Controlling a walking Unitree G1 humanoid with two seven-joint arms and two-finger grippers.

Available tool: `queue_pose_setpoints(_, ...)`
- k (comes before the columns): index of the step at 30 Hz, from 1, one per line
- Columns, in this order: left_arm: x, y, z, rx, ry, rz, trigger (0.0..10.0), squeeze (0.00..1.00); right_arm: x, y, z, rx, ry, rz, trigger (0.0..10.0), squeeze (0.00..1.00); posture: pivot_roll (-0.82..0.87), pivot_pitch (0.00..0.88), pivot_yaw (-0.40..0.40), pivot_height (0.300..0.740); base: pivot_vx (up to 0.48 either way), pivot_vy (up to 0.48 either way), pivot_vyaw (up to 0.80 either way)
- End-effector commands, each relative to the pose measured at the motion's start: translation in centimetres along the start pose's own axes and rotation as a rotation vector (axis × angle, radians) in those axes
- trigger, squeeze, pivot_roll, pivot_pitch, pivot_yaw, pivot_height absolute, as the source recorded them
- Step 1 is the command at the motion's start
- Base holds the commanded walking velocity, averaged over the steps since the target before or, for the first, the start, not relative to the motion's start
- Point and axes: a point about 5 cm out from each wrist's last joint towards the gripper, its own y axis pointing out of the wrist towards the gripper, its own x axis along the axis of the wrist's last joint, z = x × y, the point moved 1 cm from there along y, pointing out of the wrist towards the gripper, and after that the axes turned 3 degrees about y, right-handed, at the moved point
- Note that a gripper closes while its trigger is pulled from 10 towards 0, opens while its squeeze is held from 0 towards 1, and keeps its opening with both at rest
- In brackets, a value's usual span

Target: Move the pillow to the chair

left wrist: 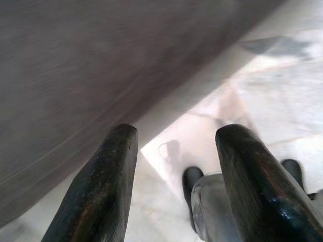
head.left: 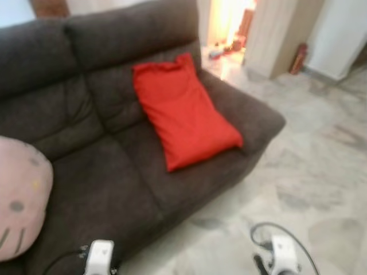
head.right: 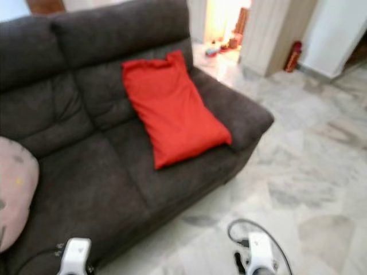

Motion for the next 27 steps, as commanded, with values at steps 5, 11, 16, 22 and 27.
queue_pose_setpoints(5,-0.77,-0.3,0.56,0.004,0.017,0.024,10.0,0.0,-0.59,-0.04,0.65,0.015,0.008,0.017,10.0,0.0,0.06,0.01,0.012,0.74,0.0,-0.238,-0.76)
queue_pose_setpoints(11,-0.44,-0.18,0.81,-0.001,0.05,0.022,10.0,0.0,-0.43,0.04,0.94,0.013,0.021,0.014,10.0,0.0,0.06,0.024,0.026,0.74,0.0,-0.126,-0.76)
queue_pose_setpoints(16,-0.29,-0.12,1.09,-0.011,0.054,0.027,10.0,0.0,-0.22,0.12,1.29,0.006,0.048,0.003,10.0,0.0,0.05,0.04,0.055,0.74,0.0,-0.096,-0.76)
queue_pose_setpoints(22,-0.06,-0.07,1.3,-0.014,0.095,0.022,10.0,0.0,-0.02,0.17,1.32,0.003,0.066,-0.003,10.0,0.0,0.06,0.055,0.055,0.74,0.0,-0.183,-0.76)
queue_pose_setpoints(27,0.07,-0.02,1.26,-0.015,0.089,0.019,10.0,0.0,0.0,0.17,1.22,0.003,0.064,-0.004,10.0,0.0,0.05,0.065,0.049,0.74,0.0,-0.299,-0.76)
